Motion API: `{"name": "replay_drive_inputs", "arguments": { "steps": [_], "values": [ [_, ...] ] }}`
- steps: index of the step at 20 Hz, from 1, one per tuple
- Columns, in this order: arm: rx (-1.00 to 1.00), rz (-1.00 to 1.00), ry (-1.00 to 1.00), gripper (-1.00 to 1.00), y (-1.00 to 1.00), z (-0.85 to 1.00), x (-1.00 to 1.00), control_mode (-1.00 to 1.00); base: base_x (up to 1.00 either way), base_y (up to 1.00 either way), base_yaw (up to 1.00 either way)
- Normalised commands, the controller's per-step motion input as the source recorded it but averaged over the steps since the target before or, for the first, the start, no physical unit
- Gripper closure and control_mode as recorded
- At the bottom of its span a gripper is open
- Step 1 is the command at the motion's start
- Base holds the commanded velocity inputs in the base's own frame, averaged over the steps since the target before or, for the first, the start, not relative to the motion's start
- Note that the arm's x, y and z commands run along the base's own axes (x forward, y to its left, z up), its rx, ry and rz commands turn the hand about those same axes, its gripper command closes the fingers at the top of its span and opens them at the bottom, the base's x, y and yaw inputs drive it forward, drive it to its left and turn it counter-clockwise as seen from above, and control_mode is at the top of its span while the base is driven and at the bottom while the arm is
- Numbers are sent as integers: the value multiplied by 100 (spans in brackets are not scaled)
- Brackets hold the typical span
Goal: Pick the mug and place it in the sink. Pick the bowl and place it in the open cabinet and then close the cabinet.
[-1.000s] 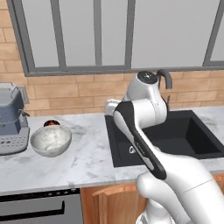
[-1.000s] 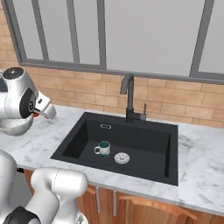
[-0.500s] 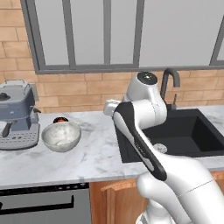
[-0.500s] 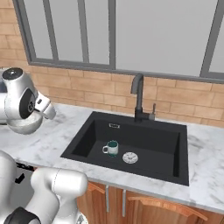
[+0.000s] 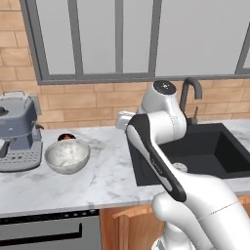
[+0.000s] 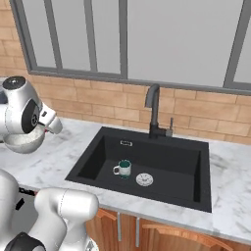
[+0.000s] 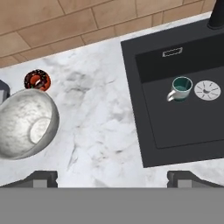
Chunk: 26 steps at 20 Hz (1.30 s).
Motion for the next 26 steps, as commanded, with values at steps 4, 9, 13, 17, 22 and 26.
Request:
{"name": "replay_drive_inputs", "arguments": {
  "steps": [4,9,13,17,22,26],
  "values": [
    [0,0,0,-100,0,0,0,100,78,100,0],
    [0,0,0,-100,0,0,0,100,31,100,1],
    [0,0,0,-100,0,0,0,100,6,100,7],
    [0,0,0,-100,0,0,0,100,25,100,4],
    [0,0,0,-100,0,0,0,100,25,100,4],
    [0,0,0,-100,0,0,0,100,48,100,6]
  ]
}}
